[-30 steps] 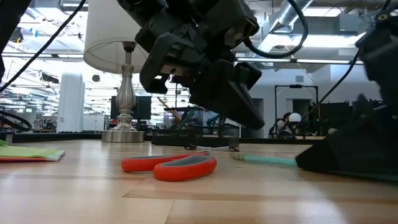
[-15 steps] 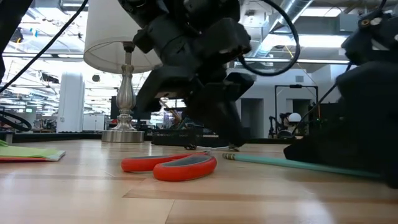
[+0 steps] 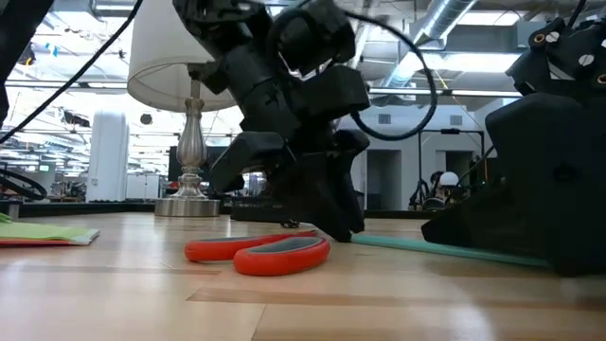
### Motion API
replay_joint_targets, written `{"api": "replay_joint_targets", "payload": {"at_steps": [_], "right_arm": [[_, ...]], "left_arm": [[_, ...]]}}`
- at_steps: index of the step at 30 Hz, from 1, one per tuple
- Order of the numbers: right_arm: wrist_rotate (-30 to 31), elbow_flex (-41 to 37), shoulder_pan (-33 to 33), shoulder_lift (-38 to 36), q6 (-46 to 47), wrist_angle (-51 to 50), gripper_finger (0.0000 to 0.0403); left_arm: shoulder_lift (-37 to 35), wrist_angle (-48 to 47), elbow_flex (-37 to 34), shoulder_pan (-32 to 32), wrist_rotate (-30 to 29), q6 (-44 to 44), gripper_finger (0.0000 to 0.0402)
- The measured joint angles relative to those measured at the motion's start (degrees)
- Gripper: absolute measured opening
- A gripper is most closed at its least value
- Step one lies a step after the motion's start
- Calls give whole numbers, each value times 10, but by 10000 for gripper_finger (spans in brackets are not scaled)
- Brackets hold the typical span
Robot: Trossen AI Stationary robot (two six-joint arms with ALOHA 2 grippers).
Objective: Pick and place office supplies into organizer
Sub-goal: Put the light blue pencil into the black desk organizer
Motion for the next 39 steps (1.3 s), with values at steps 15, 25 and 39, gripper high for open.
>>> {"api": "replay_joint_targets", "payload": {"at_steps": [15, 25, 39], "right_arm": [[0, 0, 0, 0, -1, -6, 0], [3, 0, -4, 0, -5, -8, 0], [-39, 27, -58, 0, -90, -4, 119]], "left_arm": [[-3, 155, -119, 22, 63, -99, 33], [-3, 176, -122, 4, 49, -100, 5], [-12, 86, -51, 1, 62, -96, 1]]}}
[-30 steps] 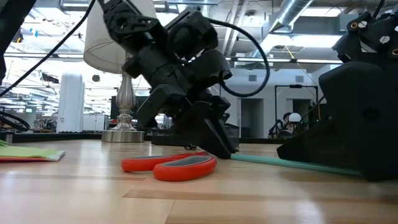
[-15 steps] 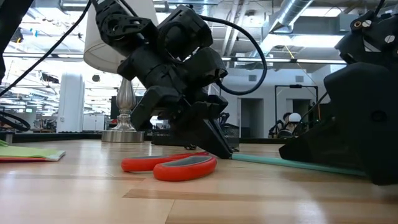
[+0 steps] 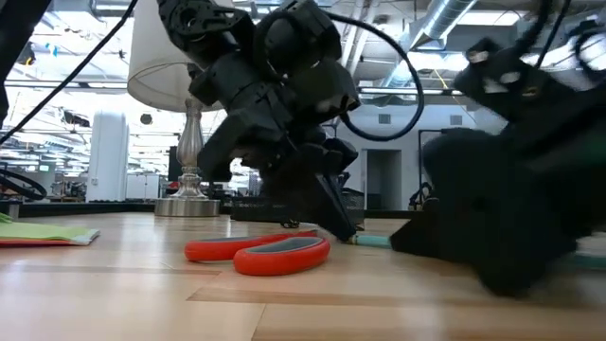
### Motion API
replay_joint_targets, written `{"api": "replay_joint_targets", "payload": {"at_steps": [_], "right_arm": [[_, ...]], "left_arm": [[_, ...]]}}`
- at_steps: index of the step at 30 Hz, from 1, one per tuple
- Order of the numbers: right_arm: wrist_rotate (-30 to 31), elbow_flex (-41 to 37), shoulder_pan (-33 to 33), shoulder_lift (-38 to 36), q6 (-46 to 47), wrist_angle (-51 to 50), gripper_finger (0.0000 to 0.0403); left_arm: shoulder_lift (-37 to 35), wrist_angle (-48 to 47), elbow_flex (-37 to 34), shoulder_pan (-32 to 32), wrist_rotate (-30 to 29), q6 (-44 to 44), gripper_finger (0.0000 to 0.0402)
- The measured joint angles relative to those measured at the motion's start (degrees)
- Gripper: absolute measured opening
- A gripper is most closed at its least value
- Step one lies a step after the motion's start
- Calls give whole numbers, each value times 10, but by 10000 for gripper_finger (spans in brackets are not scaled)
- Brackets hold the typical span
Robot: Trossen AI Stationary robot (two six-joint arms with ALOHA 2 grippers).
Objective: Pick and place office supplies into organizer
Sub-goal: Put the light blue pencil into the black desk organizer
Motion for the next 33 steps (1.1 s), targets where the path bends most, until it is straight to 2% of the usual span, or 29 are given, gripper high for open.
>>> {"api": "replay_joint_targets", "payload": {"at_steps": [5, 10, 14, 22, 29, 33], "right_arm": [[1, 0, -15, 0, 4, 2, 173], [-2, -1, -17, 0, 4, 2, 191], [1, -22, -16, -2, 3, 46, 164], [23, -79, -10, -7, -29, 141, 57], [28, -89, -10, -8, -15, 137, 52], [43, -88, -11, -11, -14, 134, 52]], "left_arm": [[-1, 0, 5, -8, 0, 10, 4], [-3, 2, 5, -20, -1, 17, 3], [-3, 7, 5, -23, -19, 10, 2], [-8, 4, 8, -24, -70, -57, 1], [-49, 9, 14, -32, -114, -108, 0], [-86, -5, 14, -45, -191, -117, 0]]}}
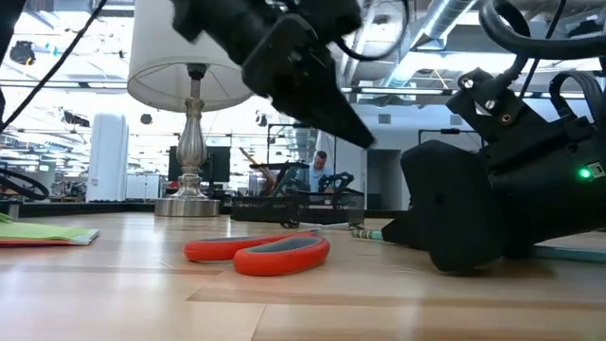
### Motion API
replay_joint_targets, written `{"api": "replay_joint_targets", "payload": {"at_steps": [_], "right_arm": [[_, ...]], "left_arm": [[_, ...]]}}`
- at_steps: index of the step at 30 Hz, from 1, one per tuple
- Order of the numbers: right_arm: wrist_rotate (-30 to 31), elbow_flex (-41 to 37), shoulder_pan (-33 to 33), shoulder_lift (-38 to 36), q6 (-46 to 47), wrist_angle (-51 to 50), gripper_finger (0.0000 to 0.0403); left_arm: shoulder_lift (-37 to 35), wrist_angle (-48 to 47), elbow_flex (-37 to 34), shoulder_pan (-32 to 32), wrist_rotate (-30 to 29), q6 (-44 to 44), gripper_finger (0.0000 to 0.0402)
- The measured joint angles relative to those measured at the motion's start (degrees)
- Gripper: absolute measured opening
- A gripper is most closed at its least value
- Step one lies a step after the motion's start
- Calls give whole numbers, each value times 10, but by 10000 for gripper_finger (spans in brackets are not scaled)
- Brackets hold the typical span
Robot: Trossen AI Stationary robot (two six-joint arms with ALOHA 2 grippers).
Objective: Pick and place office supplies into organizer
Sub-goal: Put the light blue pencil into the black desk organizer
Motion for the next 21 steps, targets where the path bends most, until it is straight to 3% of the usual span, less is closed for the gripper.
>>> {"api": "replay_joint_targets", "payload": {"at_steps": [3, 9, 12, 16, 21], "right_arm": [[4, -3, -2, -10, 3, -12, 52], [27, -5, -4, -22, 3, -23, 52], [29, -4, -4, -22, 2, -23, 52], [32, -4, -4, -22, 0, -22, 52], [33, -4, -3, -22, -2, -19, 52]], "left_arm": [[-27, -42, 0, -5, -50, -11, 0], [-32, -142, 0, -7, -35, -42, 0], [-5, -129, 0, -7, 6, -43, 0], [40, -36, 0, -7, 65, 15, 0], [74, -1, 2, -7, 67, 91, 17]]}}
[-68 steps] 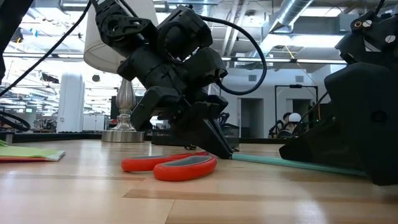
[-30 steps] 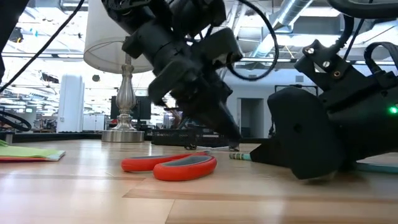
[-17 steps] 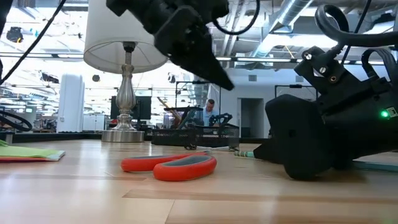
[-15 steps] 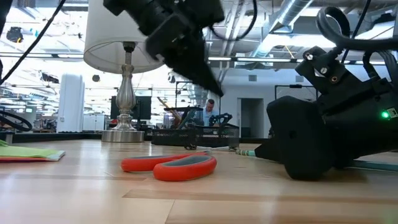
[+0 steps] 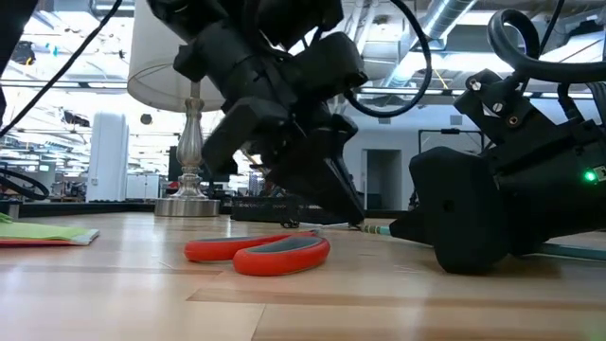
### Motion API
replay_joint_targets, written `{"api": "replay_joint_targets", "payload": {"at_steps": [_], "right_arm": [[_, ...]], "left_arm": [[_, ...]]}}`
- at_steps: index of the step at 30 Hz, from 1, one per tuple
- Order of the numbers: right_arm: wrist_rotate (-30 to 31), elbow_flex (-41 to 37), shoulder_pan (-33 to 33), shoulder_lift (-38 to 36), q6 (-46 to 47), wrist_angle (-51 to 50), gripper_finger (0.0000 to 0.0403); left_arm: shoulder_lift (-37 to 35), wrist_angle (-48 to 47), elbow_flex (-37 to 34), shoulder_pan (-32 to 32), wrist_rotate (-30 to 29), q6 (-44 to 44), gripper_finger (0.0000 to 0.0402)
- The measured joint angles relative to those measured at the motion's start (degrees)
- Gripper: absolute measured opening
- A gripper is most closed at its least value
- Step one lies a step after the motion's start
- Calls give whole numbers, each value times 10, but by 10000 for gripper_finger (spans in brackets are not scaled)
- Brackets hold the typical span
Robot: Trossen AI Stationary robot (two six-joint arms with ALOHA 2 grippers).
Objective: Pick and place office supplies into organizer
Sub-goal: Put the light blue pencil into the black desk organizer
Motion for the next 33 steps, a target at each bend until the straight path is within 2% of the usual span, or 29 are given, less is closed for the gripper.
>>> {"api": "replay_joint_targets", "payload": {"at_steps": [5, 10, 13, 16, 23, 33], "right_arm": [[2, 0, 0, 0, -1, 1, 52], [3, 1, 0, 0, -1, 1, 52], [4, 1, 1, 0, -2, 2, 52], [4, 1, 1, 0, -2, 2, 52], [5, 1, 1, -1, -2, 2, 52], [19, 0, 2, -1, -3, 0, 52]], "left_arm": [[1, 4, 2, 3, -17, 22, 58], [9, 40, 3, 5, -76, 50, 99], [20, 46, 3, 10, -70, 65, 113], [37, 54, 3, 16, -43, 66, 119], [60, 105, 5, 20, -43, 83, 119], [61, 85, 4, 23, -15, 79, 117]]}}
